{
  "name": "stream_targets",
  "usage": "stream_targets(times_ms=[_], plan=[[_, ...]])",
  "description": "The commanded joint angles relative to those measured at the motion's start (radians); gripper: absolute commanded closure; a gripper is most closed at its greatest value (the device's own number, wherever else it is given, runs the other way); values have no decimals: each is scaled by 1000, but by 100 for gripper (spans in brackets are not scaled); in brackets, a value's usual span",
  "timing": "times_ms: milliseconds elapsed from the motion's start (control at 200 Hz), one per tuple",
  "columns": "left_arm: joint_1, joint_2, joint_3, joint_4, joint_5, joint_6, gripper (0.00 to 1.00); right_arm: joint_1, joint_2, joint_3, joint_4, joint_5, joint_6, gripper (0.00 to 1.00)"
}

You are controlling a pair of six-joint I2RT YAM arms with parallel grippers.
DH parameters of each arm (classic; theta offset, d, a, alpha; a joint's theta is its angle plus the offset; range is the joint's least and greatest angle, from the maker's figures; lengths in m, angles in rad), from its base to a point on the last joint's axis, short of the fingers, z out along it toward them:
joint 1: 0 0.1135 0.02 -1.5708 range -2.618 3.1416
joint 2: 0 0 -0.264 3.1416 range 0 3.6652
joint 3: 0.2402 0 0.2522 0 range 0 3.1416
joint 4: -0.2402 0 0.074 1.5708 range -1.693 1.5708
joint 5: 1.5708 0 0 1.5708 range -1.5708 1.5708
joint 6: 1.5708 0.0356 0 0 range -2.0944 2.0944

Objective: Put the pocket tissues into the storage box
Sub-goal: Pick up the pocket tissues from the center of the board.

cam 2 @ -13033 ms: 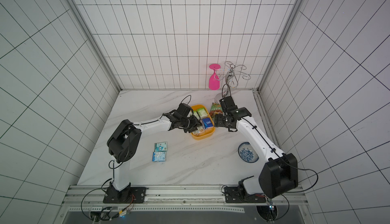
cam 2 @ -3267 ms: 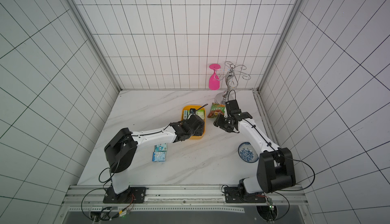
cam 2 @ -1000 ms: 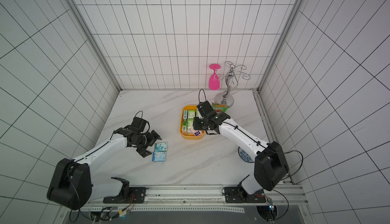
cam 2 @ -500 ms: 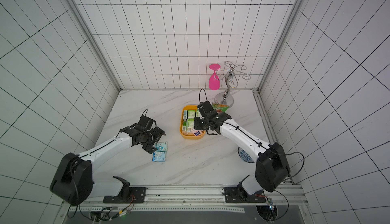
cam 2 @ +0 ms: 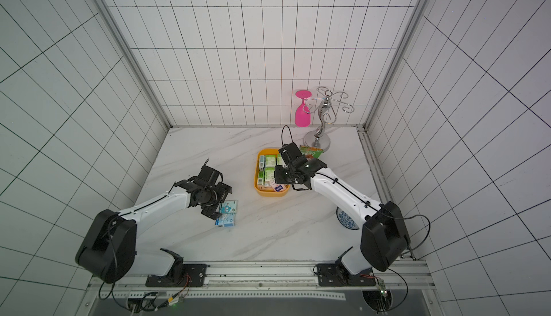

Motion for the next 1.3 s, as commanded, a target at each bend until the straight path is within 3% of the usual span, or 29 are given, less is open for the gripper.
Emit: stream_targets(times_ms=[0,270,565,720,854,1179,1294], plan=[[-1,47,22,40,-22,1,3,6,-33,17,-23,32,-16,68],[7,82,129,22,-74,84,3,4,-43,14,-32,50,-25,67],[-28,118,114,29,-38,88,3,4,-44,14,-36,56,-29,67],[-36,121,117,-23,-42,170,3,4,-46,10,-38,59,-29,67],[-39,124,113,-34,-24,231,14,4,-37,16,-39,55,-29,67],[-59,222,150,-64,0,282,16,5,-34,25,-39,61,-29,67],[-64,242,167,-61,4,296,32,3,-37,27,-43,67,-30,67]])
